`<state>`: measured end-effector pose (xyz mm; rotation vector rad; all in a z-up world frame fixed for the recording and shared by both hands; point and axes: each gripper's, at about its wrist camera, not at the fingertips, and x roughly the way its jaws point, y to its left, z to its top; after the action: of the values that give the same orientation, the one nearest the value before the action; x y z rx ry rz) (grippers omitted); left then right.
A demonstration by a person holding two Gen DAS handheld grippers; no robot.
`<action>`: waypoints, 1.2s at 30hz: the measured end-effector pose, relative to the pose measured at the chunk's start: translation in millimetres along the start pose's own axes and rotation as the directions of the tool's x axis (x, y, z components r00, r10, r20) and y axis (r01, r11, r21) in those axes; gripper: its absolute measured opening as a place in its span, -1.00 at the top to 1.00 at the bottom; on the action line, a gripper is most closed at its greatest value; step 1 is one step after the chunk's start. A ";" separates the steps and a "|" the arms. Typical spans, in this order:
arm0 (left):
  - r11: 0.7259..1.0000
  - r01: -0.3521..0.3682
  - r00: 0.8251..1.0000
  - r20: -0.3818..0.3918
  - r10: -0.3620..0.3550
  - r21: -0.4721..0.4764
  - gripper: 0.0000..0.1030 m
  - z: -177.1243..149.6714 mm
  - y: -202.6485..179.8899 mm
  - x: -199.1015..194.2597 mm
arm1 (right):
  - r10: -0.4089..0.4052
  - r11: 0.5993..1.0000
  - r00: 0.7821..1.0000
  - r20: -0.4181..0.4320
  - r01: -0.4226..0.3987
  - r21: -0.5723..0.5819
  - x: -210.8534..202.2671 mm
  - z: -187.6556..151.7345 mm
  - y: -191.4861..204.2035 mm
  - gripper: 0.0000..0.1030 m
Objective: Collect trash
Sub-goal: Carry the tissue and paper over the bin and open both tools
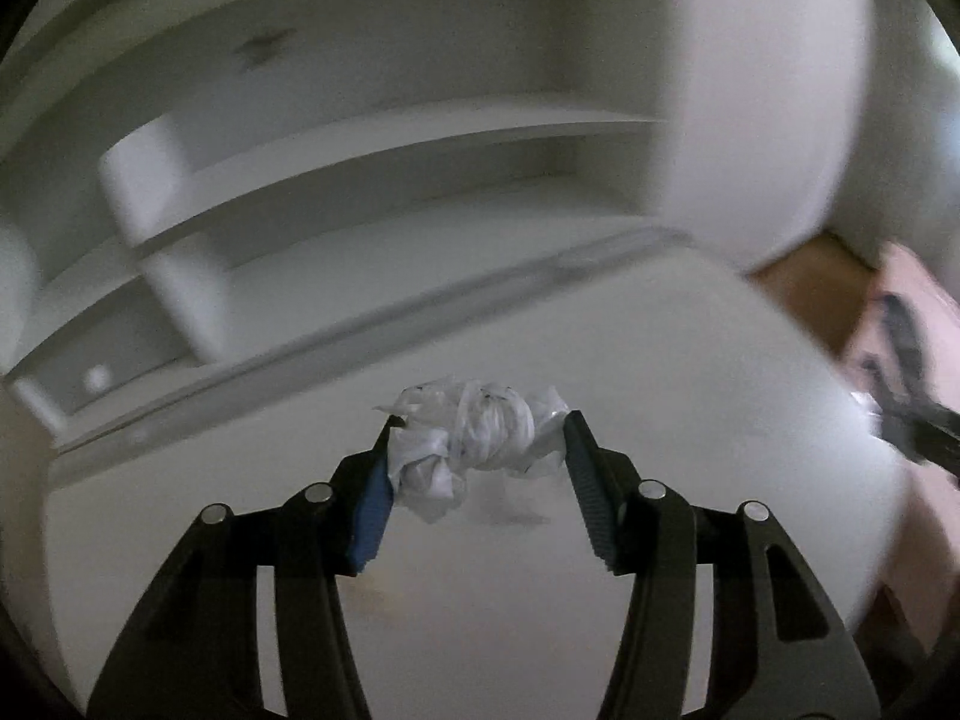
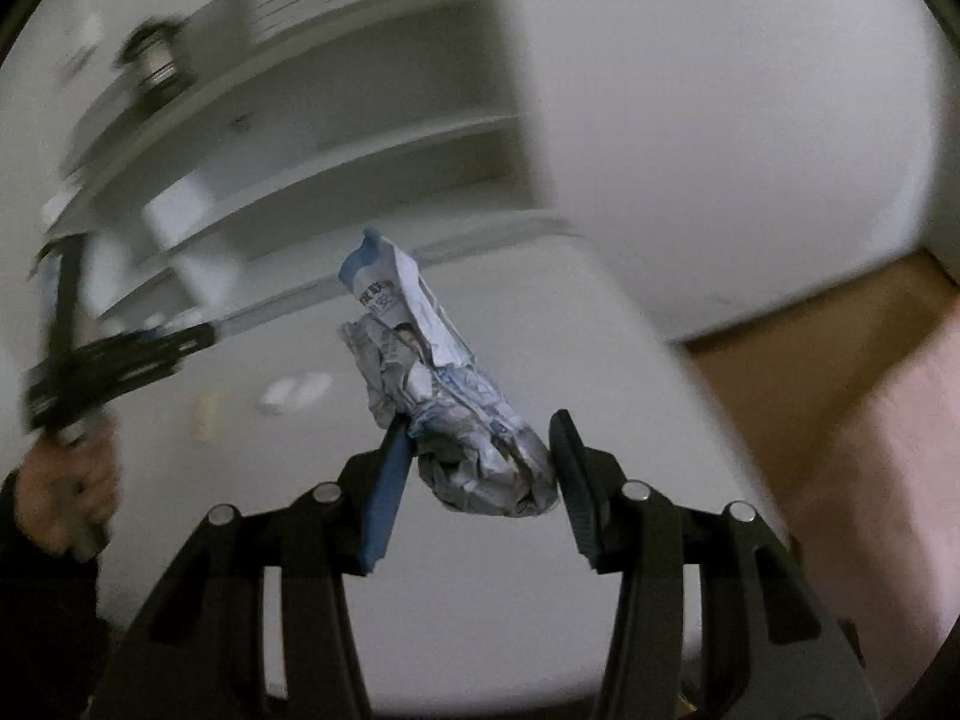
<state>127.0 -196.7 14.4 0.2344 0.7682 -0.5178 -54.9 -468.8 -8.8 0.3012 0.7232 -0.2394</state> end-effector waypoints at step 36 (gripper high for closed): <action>0.671 0.595 0.794 -0.452 -0.405 0.443 -0.02 -165.6 -461.3 133.5 | -0.252 0.693 0.881 -0.400 0.452 0.561 9.6 -181.7 -327.8 0.08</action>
<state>-134.6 -573.2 -204.3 0.6879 0.9873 -1.2838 -262.6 -711.1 -205.5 0.8754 0.9839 -0.8472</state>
